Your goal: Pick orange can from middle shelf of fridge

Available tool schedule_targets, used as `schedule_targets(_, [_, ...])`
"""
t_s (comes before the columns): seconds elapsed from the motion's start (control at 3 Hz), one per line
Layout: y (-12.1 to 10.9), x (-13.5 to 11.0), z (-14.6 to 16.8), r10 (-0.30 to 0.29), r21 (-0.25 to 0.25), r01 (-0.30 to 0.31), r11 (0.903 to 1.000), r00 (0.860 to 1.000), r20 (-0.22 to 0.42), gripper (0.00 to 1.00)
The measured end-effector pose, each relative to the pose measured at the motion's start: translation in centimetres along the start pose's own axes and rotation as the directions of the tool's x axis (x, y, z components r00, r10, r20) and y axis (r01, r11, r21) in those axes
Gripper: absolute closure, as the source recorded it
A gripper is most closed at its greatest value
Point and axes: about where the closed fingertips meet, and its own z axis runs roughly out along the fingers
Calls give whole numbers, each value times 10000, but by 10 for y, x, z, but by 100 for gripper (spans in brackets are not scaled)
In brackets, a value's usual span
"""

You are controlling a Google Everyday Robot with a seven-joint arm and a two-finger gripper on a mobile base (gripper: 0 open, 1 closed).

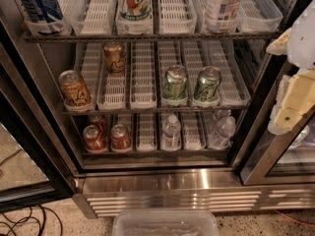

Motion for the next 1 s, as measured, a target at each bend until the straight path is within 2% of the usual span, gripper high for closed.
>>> schedule_targets(0.33, [0,0,0,1,1,-1,10000,10000,5,0])
schedule_targets(0.67, [3,-7,0,63,65,-67,10000,9987,502,0])
schedule_targets(1.0, [16,-21,11,190,144,-218,9997,9851,1711,0])
